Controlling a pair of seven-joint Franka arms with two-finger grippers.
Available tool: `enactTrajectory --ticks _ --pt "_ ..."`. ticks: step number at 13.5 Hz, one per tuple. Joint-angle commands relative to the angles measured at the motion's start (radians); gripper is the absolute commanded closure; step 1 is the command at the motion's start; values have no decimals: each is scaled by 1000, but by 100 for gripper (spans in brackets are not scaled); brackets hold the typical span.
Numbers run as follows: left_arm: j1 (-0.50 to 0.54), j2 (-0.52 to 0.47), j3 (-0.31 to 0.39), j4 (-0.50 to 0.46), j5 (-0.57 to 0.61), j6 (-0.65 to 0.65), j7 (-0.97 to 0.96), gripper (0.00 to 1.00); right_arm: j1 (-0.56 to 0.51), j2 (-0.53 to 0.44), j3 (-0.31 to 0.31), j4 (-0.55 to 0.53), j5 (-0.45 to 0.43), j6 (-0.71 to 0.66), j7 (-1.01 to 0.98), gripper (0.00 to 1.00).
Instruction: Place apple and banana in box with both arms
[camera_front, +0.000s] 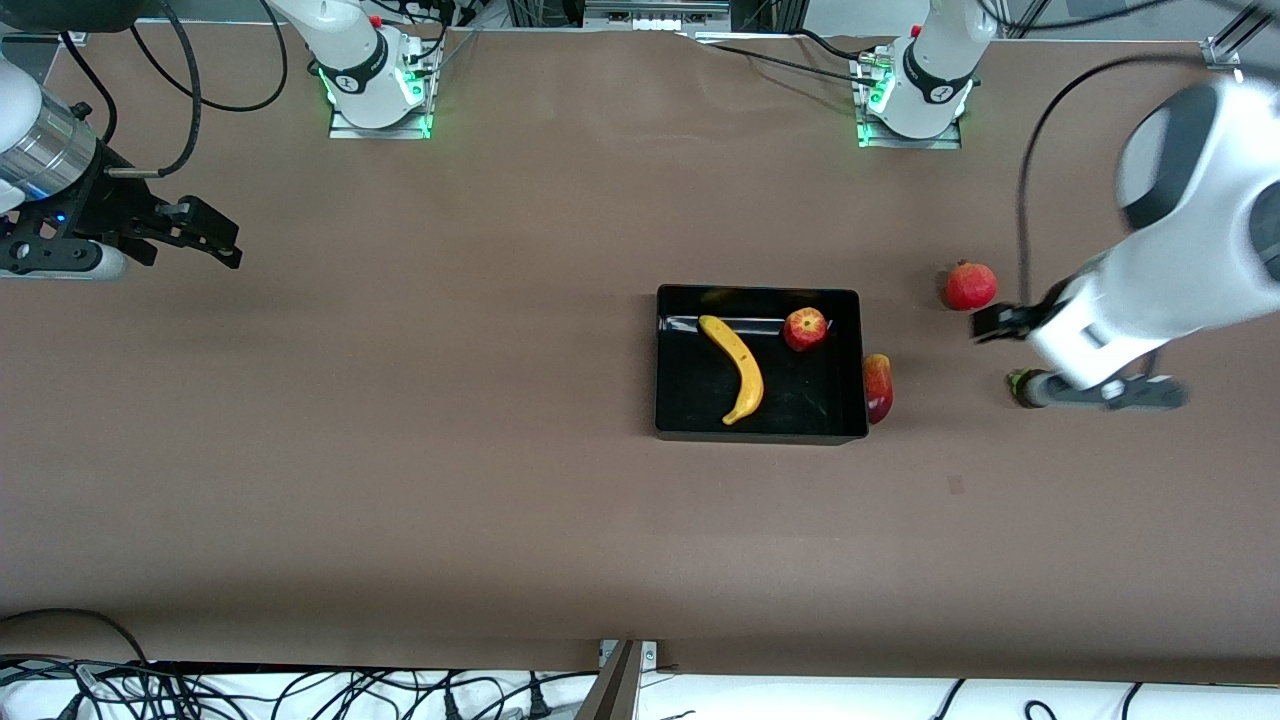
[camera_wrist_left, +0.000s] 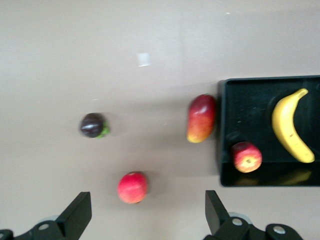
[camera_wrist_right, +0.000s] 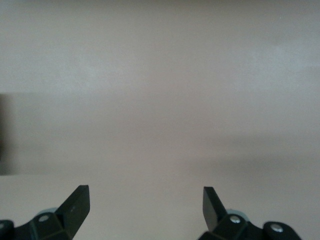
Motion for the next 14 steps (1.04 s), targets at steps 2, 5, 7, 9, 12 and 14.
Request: enactTrajectory --ticks 2,5,7,9,12,14 --pt "-56 -270 118 -294 -11 141 28 0 -15 3 11 12 -7 -2 -13 0" --pt "-71 -306 154 -325 -16 141 27 0 -15 3 11 12 -7 5 -13 0" --pt "-59 -283 160 -316 -75 132 31 0 -15 5 11 12 -7 5 -13 0" --pt "-57 -277 151 -310 -73 122 35 0 -15 3 11 12 -7 5 -13 0" --pt "-59 -269 149 -296 -71 122 36 0 -15 5 11 12 -5 17 -15 0" --pt "-59 -246 148 -276 -71 121 33 0 -15 3 11 10 -5 12 -13 0"
